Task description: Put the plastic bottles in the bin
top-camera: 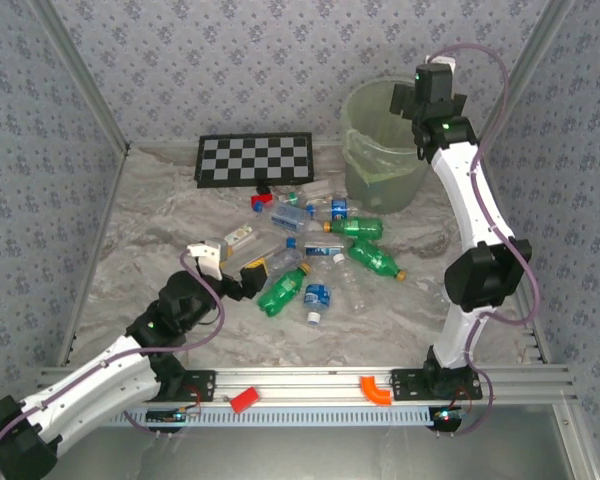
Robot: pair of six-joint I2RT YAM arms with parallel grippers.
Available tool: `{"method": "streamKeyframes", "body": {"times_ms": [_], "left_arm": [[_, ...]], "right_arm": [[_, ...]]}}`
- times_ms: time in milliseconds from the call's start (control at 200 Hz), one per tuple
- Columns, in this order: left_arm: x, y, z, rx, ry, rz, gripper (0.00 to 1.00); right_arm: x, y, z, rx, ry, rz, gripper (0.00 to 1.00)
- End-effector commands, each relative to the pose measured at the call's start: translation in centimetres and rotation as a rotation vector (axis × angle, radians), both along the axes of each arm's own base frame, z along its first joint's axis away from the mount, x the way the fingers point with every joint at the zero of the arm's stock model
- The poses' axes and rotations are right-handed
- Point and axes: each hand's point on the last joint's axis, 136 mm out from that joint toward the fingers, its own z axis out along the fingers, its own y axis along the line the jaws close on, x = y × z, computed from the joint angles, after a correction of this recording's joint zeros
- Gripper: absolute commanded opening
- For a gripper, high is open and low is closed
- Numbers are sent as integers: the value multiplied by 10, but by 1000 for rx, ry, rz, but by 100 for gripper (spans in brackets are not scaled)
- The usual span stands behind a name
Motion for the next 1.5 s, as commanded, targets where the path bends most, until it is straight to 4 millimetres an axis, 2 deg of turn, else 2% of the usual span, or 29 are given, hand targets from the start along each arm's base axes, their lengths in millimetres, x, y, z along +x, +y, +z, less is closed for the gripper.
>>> {"method": "streamKeyframes", "body": {"times_ms": [0,215,385,510,570,755,765,785,1010,1124,1494], "left_arm": [[-2,-7,13,-18,-25,-35,100],[-2,-19,8,-13,-5,-82,100],[-7,-42,4,-9,32,-192,100],[-12,-60,-2,3,78,-282,100],[-12,-65,-6,13,105,-306,100],[-18,-79,-10,-1,137,-383,100],[-18,-80,-10,-1,138,-387,100],[-19,-81,-10,-1,141,-392,100],[-25,-94,-14,-5,181,-471,100],[-26,-97,-15,-6,194,-486,100],[-23,-93,-15,2,178,-459,100]], "right_arm": [[-27,2,24,47,-65,0,100],[-73,-1,15,139,-65,-4,100],[-113,-7,-11,200,-7,-17,100],[-146,-20,-44,191,86,-65,99],[-161,-35,-55,173,108,-117,100],[-215,-73,-105,210,234,-289,100],[-219,-76,-116,209,259,-301,100],[-225,-79,-126,214,281,-317,100],[-279,-103,-199,414,398,-452,100],[-294,-106,-229,568,425,-492,100],[-314,-106,-294,734,597,-580,100]]}}
